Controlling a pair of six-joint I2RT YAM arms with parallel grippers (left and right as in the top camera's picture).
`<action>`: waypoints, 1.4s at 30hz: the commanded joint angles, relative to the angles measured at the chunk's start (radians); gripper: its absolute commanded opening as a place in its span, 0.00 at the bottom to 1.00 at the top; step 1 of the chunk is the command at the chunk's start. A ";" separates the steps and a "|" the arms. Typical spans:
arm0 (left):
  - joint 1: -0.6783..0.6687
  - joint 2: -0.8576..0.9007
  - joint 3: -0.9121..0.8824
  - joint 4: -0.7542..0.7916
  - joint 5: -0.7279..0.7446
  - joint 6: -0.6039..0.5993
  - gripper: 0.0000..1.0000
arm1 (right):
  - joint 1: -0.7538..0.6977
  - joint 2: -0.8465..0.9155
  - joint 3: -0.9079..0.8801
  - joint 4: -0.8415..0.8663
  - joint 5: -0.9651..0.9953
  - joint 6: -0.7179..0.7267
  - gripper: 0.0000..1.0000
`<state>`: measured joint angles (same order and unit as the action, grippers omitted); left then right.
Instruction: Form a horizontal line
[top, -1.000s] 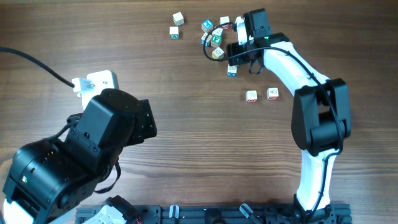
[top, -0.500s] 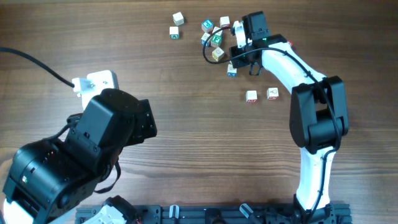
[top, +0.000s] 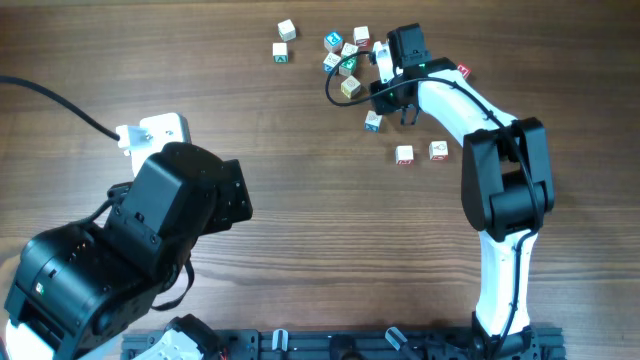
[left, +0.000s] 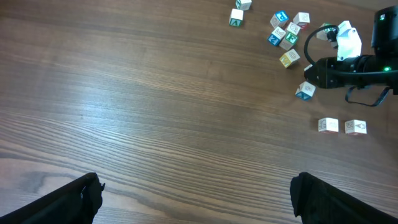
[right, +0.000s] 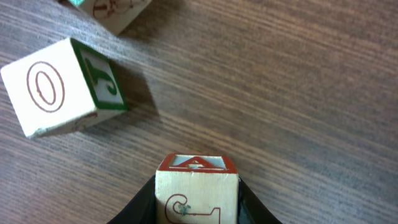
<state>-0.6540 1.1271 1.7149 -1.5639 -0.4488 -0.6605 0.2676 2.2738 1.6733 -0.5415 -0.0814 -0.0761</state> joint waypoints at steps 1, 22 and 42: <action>0.001 0.001 0.006 0.002 -0.013 -0.002 1.00 | 0.003 -0.078 0.018 -0.073 0.010 0.026 0.15; 0.001 0.001 0.006 0.002 -0.013 -0.002 1.00 | -0.078 -0.489 -0.469 -0.103 0.033 0.304 0.28; 0.001 0.001 0.006 0.002 -0.013 -0.002 1.00 | -0.075 -0.463 -0.558 0.008 0.062 0.314 0.64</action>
<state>-0.6540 1.1271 1.7149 -1.5639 -0.4484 -0.6609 0.1909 1.8027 1.0828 -0.4915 -0.0322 0.2382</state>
